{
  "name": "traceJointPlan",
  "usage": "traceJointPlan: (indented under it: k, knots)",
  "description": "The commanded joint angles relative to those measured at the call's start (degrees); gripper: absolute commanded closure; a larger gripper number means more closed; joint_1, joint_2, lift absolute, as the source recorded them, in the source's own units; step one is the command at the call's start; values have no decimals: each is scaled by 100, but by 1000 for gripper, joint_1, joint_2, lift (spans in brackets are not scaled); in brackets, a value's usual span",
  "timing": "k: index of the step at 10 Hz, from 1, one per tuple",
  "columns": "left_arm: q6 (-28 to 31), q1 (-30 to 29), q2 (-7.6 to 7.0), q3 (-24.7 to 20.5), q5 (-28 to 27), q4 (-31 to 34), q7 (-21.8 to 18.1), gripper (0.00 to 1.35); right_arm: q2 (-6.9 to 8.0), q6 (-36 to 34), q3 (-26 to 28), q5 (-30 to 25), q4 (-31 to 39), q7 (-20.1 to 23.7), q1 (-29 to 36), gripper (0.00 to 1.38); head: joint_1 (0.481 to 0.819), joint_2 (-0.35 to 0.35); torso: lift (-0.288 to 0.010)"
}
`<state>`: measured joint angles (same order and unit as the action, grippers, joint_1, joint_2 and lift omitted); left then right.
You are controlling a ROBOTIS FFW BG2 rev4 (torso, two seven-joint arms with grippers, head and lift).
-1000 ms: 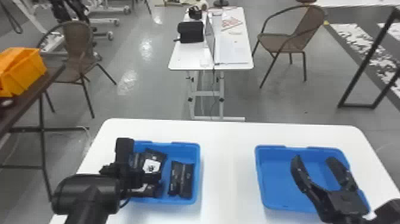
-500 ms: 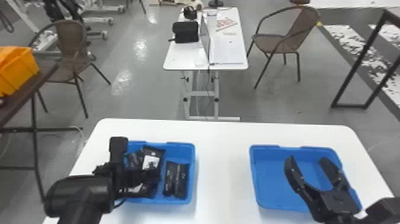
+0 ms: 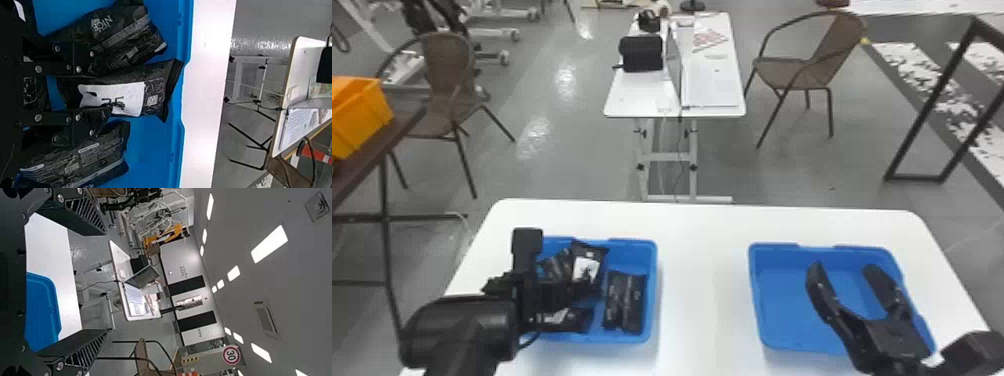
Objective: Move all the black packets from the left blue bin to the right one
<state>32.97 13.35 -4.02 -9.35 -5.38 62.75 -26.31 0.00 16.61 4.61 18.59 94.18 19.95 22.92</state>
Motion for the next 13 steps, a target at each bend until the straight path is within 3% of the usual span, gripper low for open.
traceJointPlan:
  k: [1,3,4,6,7,8,11,13]
  knots:
    - [25,45,-37,91,-156,0,3,1194,5,0,-4,22,-5,0,2,134,695,33,0]
    - [-388,-104,24,-93,-59,0,-85,1214,5,0,-4,39,-14,9,-7,134,695,36,0]
    - [-572,-359,60,-243,213,273,-349,1214,5,0,-4,57,-5,26,-7,134,695,35,0]
    - [-889,-1177,51,-506,1215,1327,-1316,1214,5,0,-30,101,-5,35,-34,134,695,23,0]
    - [-906,-1388,-20,-471,1558,1591,-1834,1214,5,-9,-48,162,-14,79,-42,134,695,12,0]
    - [-959,-1414,-72,-251,1769,1661,-2327,1214,-9,-18,-136,400,-101,193,-113,137,695,-2,0]
    - [-1091,-1124,-37,373,1690,1486,-3285,1214,-457,-202,-760,874,-594,624,-877,156,695,-46,0]
    - [-1117,-640,-72,900,1505,1231,-3645,1213,-457,-202,-979,1059,-866,756,-1211,144,695,-64,0]
